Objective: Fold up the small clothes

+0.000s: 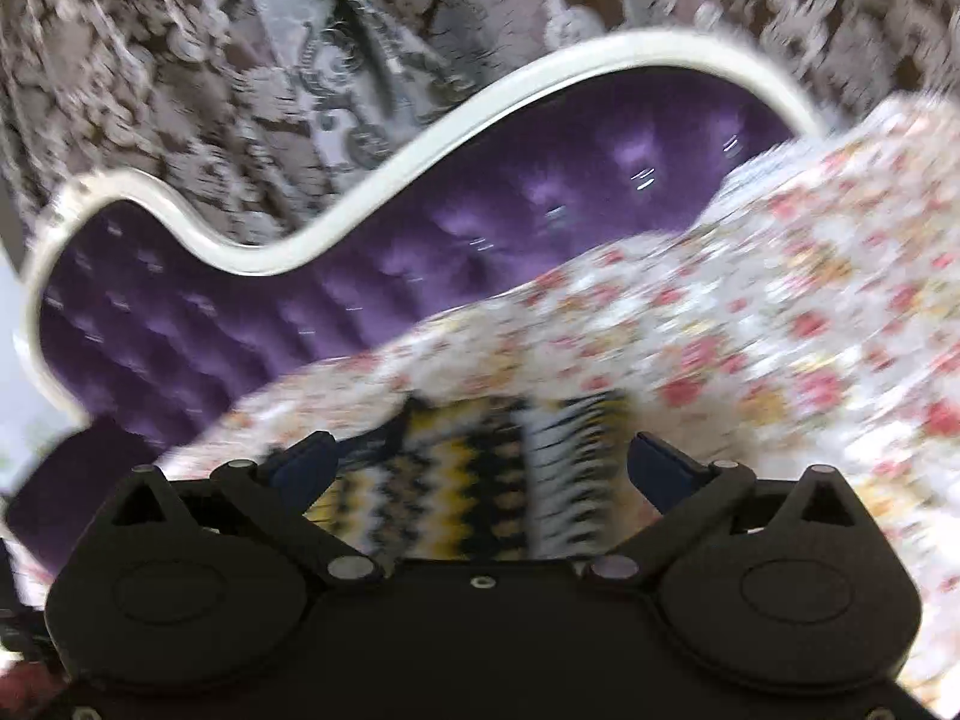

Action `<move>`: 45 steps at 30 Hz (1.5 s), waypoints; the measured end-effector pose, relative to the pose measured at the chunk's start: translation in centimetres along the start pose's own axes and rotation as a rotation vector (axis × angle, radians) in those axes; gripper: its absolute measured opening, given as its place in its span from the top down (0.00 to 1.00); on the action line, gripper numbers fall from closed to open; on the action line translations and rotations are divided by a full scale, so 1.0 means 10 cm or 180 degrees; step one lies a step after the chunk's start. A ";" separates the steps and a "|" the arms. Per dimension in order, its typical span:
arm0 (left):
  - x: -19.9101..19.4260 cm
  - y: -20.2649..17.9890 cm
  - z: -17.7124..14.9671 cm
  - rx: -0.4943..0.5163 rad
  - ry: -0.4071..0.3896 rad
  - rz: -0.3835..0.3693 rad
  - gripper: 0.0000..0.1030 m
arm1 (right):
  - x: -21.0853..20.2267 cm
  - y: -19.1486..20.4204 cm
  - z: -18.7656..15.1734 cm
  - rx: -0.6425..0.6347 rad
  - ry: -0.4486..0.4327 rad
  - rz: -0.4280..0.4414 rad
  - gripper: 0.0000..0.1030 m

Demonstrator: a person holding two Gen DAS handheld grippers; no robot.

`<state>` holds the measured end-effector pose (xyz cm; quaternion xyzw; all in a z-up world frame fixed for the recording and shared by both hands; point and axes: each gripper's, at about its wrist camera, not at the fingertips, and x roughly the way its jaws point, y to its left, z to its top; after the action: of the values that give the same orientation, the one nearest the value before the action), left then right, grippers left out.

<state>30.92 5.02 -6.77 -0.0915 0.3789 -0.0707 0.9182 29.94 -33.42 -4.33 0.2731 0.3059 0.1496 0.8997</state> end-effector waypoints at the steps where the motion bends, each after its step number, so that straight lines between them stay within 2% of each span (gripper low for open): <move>1: -0.08 0.05 0.04 -0.0047 -0.0063 -0.0036 0.01 | 0.03 -0.01 -0.01 0.0099 0.0058 0.0091 0.00; 4: -0.35 0.26 0.19 -0.0131 -0.0289 -0.0027 0.01 | 0.13 0.01 -0.04 0.0406 0.0204 0.0266 0.00; 6: -0.51 0.44 0.29 -0.0157 -0.0392 0.0065 0.01 | 0.16 0.08 -0.07 0.0447 0.0259 0.0310 0.00; 11: -0.79 1.05 0.45 -0.0350 -0.0547 0.0440 0.01 | 0.15 0.37 -0.19 0.0068 0.0212 0.0314 0.00; 17: -0.92 1.87 0.44 -0.0830 -0.0650 0.0745 0.01 | 0.11 0.61 -0.39 -0.0141 0.0177 0.0480 0.00; 21: -0.93 2.26 0.38 -0.0895 -0.0731 0.0950 0.01 | 0.11 0.76 -0.53 -0.0277 0.0101 0.0482 0.00; 25: -0.86 2.59 0.30 -0.0941 -0.0758 0.1130 0.01 | 0.07 0.89 -0.67 -0.0228 0.0075 0.0535 0.00; 31: -0.69 2.97 0.20 -0.1158 -0.0677 0.1163 0.01 | 0.00 1.07 -0.87 -0.0048 0.0021 0.0907 0.00; 35: -0.59 3.18 0.18 -0.1342 -0.0709 0.1092 0.01 | -0.02 1.19 -1.00 -0.0118 -0.0033 0.1070 0.00; 40: -0.47 3.36 0.17 -0.1563 -0.0717 0.0933 0.01 | 0.02 1.27 -1.07 -0.0172 0.0035 0.1156 0.00; 45: -0.46 3.46 0.17 -0.1752 -0.0854 0.0861 0.02 | 0.06 1.25 -1.11 -0.0177 0.0071 0.1130 0.00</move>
<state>31.01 39.80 -10.10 -0.2934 0.2682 0.1694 0.9018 22.08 -18.68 -4.72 0.2962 0.2585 0.3174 0.8630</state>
